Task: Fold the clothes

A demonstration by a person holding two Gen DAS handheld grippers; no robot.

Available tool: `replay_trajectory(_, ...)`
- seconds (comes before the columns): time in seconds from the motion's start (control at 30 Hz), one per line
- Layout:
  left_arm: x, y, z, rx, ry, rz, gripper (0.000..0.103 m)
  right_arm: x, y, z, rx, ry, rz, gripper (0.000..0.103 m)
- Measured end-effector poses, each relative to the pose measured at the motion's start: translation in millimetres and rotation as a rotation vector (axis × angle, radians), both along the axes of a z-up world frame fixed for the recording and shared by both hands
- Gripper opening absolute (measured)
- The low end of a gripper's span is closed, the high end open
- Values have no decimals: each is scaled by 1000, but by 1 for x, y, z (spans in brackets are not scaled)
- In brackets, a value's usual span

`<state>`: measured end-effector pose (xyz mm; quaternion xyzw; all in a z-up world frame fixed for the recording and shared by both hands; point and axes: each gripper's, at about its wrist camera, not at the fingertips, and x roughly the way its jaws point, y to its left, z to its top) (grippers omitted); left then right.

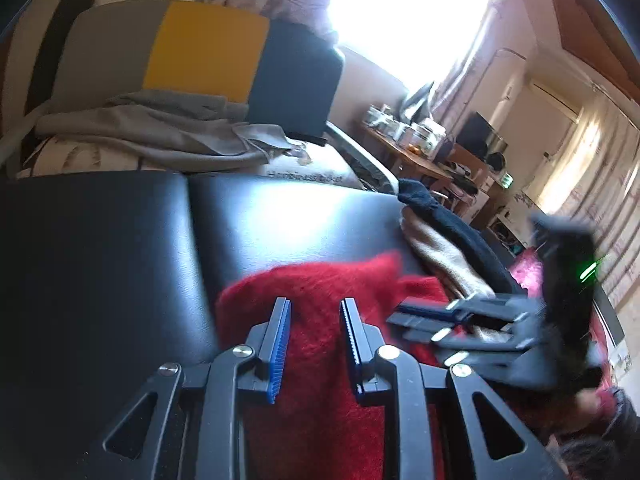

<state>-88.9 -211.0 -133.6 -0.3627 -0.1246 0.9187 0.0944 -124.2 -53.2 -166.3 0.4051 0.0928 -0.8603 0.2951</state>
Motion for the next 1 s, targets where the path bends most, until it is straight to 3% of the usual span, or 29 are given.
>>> replay_trajectory(0.1,-13,26,-5,-78,-17,-42,25,-9,-10,-19,47,-12,-13,28)
replay_trajectory(0.3,-39,75,-14,-227,-51,-121,26,-3,36,-33,-9,29,-175,32)
replay_trajectory(0.4,-51,68,-18,-169,-82,-79,28,-9,43,-35,-23,47,-197,35)
replay_trajectory(0.7,-46,70,-7,-201,-68,-37,29,-16,45,-33,-62,39,-198,37)
replay_trajectory(0.83,-28,68,9,-220,-56,2,29,-16,46,-32,-71,39,-195,38)
replay_trajectory(1.0,11,57,29,-186,-10,61,29,-14,52,-23,-106,14,-200,41)
